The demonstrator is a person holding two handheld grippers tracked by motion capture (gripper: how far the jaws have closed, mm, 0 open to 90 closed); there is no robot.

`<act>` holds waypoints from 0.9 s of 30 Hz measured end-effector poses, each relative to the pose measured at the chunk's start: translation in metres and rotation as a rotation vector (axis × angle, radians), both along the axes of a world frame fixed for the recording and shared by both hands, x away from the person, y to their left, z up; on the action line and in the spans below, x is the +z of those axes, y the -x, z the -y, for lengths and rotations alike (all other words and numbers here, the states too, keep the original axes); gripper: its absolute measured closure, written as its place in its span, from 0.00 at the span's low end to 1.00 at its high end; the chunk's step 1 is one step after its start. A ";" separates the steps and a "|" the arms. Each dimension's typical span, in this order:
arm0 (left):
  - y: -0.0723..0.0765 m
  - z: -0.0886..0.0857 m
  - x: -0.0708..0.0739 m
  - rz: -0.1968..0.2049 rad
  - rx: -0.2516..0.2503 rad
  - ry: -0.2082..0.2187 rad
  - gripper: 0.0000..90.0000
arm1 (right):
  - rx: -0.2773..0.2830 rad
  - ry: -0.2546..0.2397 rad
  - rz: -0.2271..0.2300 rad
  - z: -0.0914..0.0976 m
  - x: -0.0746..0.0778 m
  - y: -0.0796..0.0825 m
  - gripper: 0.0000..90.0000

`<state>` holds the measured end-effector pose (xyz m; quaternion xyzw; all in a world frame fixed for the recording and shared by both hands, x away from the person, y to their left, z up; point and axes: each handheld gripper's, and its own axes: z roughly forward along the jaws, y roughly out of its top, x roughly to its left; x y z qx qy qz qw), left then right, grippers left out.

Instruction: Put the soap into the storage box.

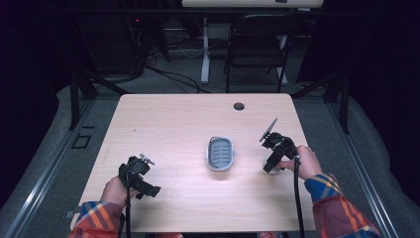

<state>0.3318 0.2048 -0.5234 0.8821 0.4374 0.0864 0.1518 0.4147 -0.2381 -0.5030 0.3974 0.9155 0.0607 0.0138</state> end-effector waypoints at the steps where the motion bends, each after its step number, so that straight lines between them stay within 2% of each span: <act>1: 0.000 0.000 0.000 0.000 0.000 0.000 0.00 | 0.030 0.035 -0.019 -0.001 0.004 -0.003 0.26; 2: 0.000 0.000 0.000 -0.001 0.000 -0.001 0.00 | 0.059 0.061 -0.032 -0.001 0.007 -0.005 0.26; 3: 0.000 0.000 0.000 -0.001 -0.001 0.000 0.00 | -0.007 -0.015 0.015 -0.004 0.001 -0.001 0.26; 4: 0.000 0.000 0.000 -0.001 -0.001 0.000 0.00 | -0.010 -0.024 0.016 -0.005 0.001 -0.001 0.26; 5: 0.000 -0.001 0.000 -0.002 -0.004 -0.003 0.00 | 0.029 0.014 -0.004 -0.006 0.005 -0.004 0.26; 6: 0.000 -0.001 0.000 -0.002 -0.004 -0.003 0.00 | 0.028 0.017 -0.007 -0.007 0.006 -0.005 0.26; 14: 0.000 0.000 0.000 -0.003 -0.004 -0.003 0.00 | 0.042 0.007 0.009 -0.018 0.009 -0.008 0.26; 18: 0.000 0.000 0.000 0.000 -0.004 -0.002 0.00 | 0.072 0.018 0.012 -0.023 0.012 -0.011 0.26; 23: 0.000 0.000 0.000 0.000 -0.005 -0.002 0.00 | 0.062 0.005 0.010 -0.028 0.015 -0.011 0.26; 24: 0.000 0.000 0.000 -0.001 -0.006 -0.003 0.00 | 0.089 0.011 0.023 -0.027 0.016 -0.013 0.26; 25: 0.000 0.000 0.000 -0.002 -0.005 -0.002 0.00 | 0.075 0.004 0.022 -0.029 0.017 -0.013 0.26; 27: 0.000 0.000 0.000 -0.002 -0.005 -0.002 0.00 | 0.085 0.008 0.025 -0.030 0.018 -0.014 0.26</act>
